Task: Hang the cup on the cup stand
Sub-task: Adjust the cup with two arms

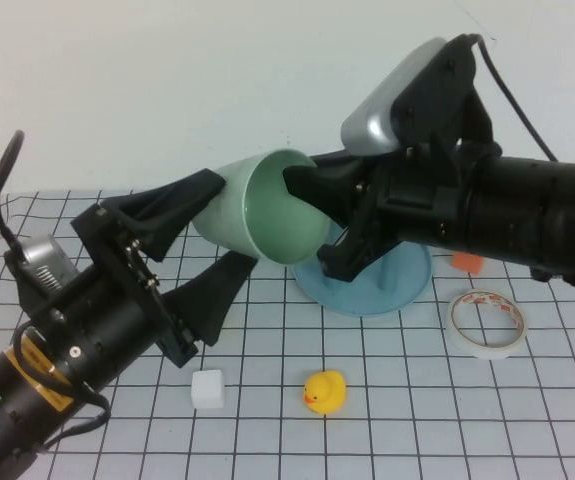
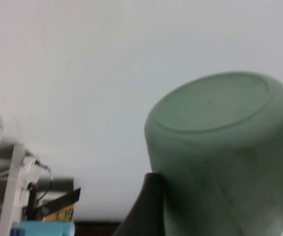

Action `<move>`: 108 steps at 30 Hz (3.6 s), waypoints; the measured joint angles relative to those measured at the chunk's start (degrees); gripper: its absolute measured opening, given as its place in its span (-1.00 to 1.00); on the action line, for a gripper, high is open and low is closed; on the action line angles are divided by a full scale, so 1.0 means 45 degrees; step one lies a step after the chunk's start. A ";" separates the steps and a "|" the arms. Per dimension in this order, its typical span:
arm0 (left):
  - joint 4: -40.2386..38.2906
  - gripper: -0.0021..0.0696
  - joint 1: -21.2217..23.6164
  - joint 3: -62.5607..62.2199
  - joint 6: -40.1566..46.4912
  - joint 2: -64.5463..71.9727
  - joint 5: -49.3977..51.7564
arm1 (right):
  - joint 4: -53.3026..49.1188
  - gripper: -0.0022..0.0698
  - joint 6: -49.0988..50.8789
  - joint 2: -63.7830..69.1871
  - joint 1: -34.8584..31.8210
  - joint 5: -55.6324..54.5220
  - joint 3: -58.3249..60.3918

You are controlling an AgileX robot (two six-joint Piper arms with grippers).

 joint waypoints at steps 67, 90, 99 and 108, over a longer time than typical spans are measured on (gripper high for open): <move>0.0010 0.69 0.0413 -0.0089 0.5185 0.1041 -0.0352 | -0.0114 0.36 -0.2450 0.0785 0.0233 0.0990 -0.0102; 0.3909 0.68 0.0413 -0.4452 0.7416 0.1022 -0.0406 | -0.8036 0.53 0.6791 -0.3779 0.0232 0.1754 0.2055; 0.4626 0.68 0.0413 -0.5075 0.8494 0.1043 -0.0330 | -0.8265 0.26 0.7370 -0.5770 0.0232 0.3838 0.2395; 0.4408 0.68 0.0413 -0.5180 0.7786 0.1043 -0.0185 | -0.6301 -0.86 0.6923 -0.4560 0.0257 0.3738 0.2402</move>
